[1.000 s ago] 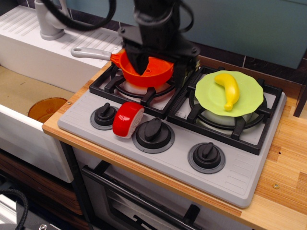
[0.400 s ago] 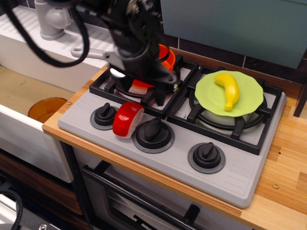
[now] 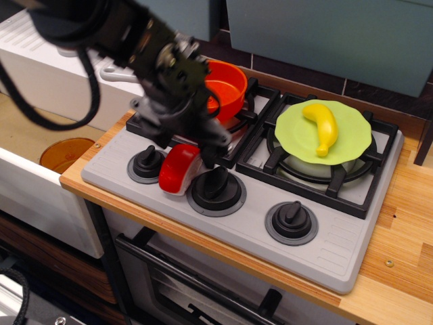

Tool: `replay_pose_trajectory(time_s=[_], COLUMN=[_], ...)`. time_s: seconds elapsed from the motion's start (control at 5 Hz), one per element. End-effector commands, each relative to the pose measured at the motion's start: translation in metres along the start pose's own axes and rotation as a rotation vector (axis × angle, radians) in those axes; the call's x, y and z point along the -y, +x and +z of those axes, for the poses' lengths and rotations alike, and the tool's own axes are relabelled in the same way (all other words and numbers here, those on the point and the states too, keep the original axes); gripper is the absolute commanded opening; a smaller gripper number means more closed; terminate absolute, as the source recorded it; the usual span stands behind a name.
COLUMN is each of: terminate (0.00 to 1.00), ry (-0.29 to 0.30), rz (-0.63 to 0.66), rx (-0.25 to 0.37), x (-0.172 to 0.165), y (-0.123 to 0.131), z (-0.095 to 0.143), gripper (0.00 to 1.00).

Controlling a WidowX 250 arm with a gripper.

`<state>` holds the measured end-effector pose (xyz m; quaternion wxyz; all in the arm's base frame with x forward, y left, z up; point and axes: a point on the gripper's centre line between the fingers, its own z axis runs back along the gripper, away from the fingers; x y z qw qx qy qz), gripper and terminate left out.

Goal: End effector transition from object to object

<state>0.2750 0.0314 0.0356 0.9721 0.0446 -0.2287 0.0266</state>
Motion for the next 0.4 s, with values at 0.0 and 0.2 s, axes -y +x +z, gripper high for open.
replay_pose_trajectory(time_s=[0.0, 0.2], terminate=[0.00, 1.00], ry=[0.008, 0.008], rz=[-0.016, -0.016], rx=[-0.012, -0.012], x=[0.0062, 0.0062], y=[0.0022, 0.0022], z=[-0.0059, -0.0059], gripper=[1.00, 1.00])
